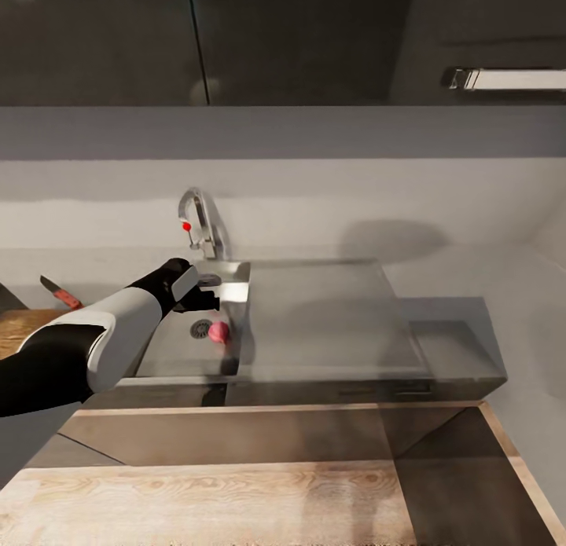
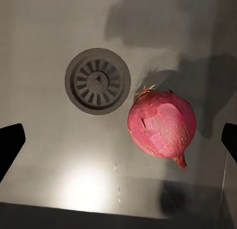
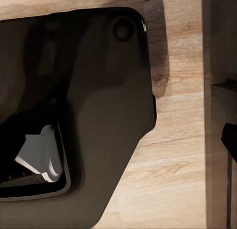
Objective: In the kitchen, take the Vidalia onion out of the sink, dice it on the chopping board with the paring knife, put the diced onion into the bowl on the countertop, then place both the paring knife and the chopping board into the sink.
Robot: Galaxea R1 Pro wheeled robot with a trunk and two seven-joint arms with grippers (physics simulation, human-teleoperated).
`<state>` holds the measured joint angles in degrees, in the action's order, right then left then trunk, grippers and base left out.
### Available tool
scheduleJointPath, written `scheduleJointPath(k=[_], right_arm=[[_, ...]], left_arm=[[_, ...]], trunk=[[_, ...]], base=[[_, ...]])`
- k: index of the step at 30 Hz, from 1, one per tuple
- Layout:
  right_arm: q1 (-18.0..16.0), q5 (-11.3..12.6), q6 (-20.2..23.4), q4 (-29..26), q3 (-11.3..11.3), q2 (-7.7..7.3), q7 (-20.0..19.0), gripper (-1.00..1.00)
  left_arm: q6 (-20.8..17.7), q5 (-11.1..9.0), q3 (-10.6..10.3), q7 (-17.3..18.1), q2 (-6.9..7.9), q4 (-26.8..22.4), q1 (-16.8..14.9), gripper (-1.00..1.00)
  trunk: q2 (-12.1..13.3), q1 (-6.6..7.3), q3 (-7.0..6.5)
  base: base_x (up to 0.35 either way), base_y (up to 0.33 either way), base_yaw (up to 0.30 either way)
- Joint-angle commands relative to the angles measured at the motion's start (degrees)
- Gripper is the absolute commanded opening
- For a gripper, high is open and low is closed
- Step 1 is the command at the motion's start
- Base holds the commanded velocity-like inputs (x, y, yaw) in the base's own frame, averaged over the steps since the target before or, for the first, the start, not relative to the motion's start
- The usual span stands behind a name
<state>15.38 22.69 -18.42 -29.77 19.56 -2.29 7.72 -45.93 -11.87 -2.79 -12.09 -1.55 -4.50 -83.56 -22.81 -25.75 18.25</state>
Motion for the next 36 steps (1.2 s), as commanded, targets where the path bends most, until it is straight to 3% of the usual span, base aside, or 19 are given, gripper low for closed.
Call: scheduleJointPath(k=[1, 36], right_arm=[[0.0, 0.4, -0.1, -0.1, 0.5, -0.08, 0.5, 1.00], [0.0, 0.4, -0.1, -0.1, 0.5, -0.08, 0.4, 1.00]], left_arm=[[-0.2, -0.6, -0.3, -0.4, -0.01, -0.1, 0.0, 1.00], [-0.2, -0.6, -0.3, -0.4, -0.65, 0.0, 0.0, 1.00]], trunk=[[-0.1, -0.03, 0.19], [-0.1, -0.03, 3.41]], base=[[0.000, 0.000, 0.000], [0.022, -0.013, 0.000]])
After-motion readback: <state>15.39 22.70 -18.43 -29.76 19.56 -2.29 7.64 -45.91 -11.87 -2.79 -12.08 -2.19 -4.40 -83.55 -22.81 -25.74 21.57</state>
